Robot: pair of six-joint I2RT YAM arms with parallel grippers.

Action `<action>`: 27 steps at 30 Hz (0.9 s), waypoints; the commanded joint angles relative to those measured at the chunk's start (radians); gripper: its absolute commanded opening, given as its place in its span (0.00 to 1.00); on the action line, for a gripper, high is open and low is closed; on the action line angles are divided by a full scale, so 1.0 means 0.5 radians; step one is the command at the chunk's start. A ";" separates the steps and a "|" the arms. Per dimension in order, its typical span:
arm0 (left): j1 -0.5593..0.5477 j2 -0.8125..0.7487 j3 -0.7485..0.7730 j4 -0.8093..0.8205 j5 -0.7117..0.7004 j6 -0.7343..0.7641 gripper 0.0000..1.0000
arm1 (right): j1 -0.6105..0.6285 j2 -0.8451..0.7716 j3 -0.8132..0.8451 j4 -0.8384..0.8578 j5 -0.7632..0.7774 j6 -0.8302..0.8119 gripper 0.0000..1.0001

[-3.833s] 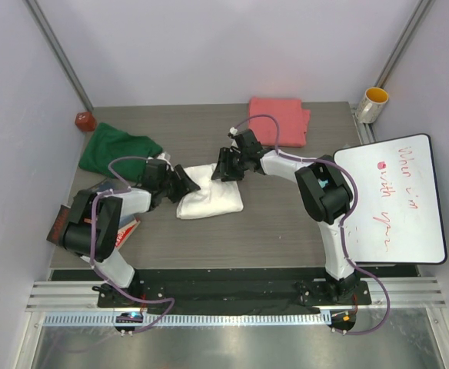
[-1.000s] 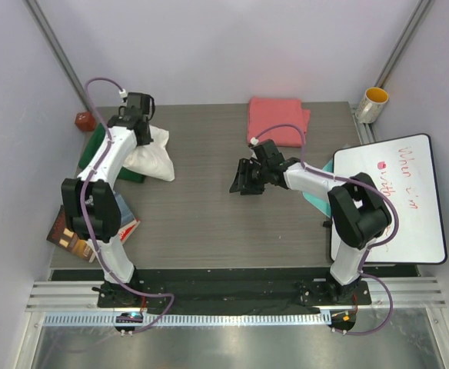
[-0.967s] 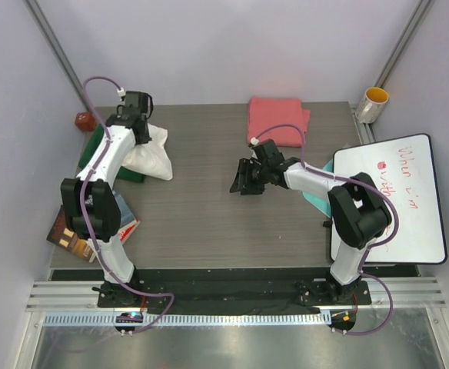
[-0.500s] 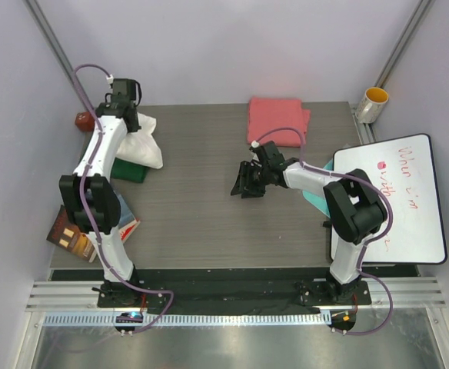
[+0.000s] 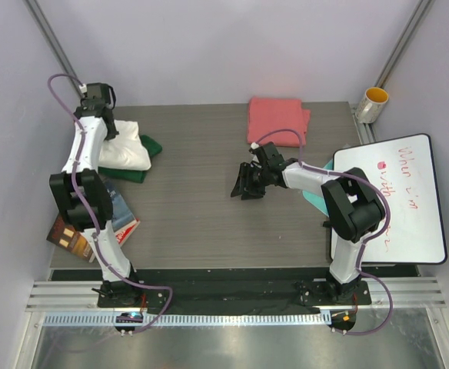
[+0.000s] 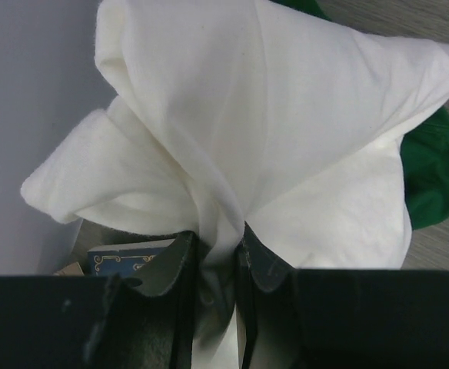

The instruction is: Fold and stack the t-shirts

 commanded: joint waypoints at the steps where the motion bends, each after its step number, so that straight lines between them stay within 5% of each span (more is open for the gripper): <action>1: 0.069 0.061 0.086 0.034 0.044 -0.030 0.00 | -0.010 -0.013 0.034 0.049 -0.029 0.003 0.51; 15: 0.069 0.233 0.104 0.202 -0.036 0.016 0.00 | -0.007 -0.044 -0.009 0.049 -0.063 0.012 0.51; 18: 0.072 0.255 0.147 0.208 -0.246 -0.045 0.23 | -0.007 -0.065 -0.012 0.052 -0.090 0.021 0.51; 19: 0.069 0.279 0.165 0.175 -0.296 -0.063 0.53 | -0.007 -0.071 -0.009 0.049 -0.090 0.024 0.51; 27: 0.069 0.221 0.071 0.159 -0.569 -0.177 0.70 | -0.007 -0.077 -0.024 0.071 -0.109 0.046 0.50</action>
